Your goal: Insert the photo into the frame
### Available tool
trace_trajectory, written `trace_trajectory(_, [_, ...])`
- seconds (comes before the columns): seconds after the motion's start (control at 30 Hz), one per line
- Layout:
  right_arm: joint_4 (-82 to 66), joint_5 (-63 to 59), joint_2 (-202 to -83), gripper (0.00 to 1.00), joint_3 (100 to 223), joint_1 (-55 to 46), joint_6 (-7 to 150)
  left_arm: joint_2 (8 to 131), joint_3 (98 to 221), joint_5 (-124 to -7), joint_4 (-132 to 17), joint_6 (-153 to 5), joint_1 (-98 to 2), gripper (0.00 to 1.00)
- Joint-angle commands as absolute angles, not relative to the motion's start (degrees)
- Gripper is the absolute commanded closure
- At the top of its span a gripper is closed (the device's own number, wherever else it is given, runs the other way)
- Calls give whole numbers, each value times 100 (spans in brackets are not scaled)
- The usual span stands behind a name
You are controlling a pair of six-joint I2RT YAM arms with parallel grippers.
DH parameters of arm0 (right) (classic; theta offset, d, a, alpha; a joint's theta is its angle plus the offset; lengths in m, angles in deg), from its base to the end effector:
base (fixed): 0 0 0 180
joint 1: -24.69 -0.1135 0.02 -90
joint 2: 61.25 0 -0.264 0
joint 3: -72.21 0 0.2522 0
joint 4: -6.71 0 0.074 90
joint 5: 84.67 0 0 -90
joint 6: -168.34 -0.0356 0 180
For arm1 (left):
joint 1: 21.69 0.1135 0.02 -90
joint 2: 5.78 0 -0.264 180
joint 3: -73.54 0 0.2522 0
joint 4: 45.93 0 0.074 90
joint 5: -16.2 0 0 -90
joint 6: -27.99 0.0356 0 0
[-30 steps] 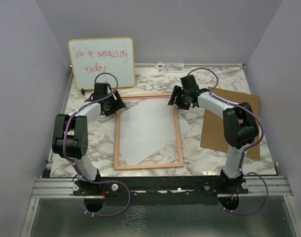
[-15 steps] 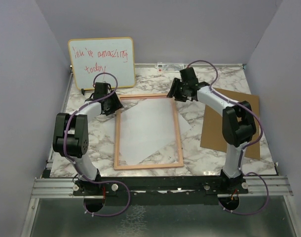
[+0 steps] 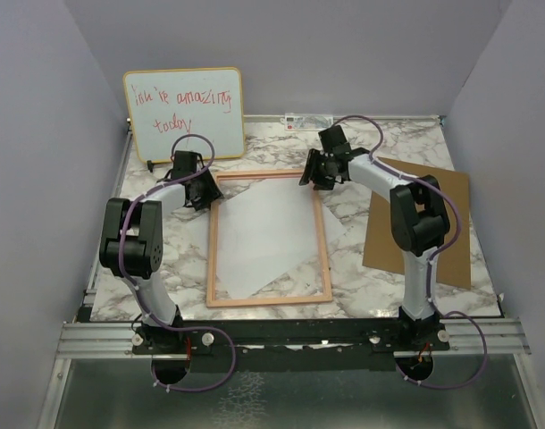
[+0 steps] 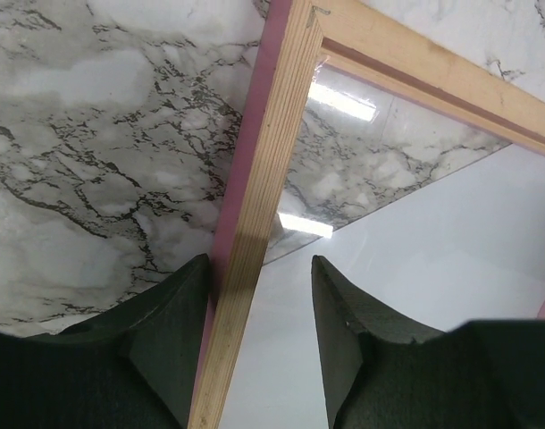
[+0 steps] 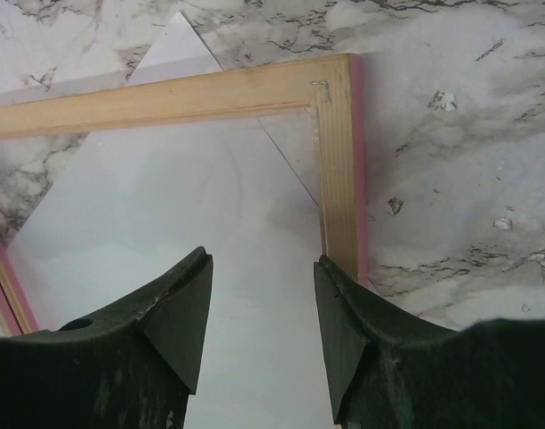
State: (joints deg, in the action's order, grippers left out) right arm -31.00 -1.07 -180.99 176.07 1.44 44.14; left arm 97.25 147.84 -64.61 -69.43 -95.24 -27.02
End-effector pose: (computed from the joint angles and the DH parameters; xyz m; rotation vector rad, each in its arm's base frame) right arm 0.4197 0.1846 0.1857 0.1993 2.5777 0.5353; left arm 0.3654 -0.0398 0.1632 -0.5423 2.4716 -0.4776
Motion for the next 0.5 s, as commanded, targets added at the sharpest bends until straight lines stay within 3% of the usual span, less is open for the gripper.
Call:
trace_trajectory(0.0, [-3302, -354, -18399, 46, 17828, 174, 4530, 9991, 14892, -6077, -6844, -9478, -2706, 49])
trace_trajectory(0.47, [-2771, -1073, -18406, 46, 17708, 302, 4492, 10127, 15017, -5736, -6778, -9435, -2706, 50])
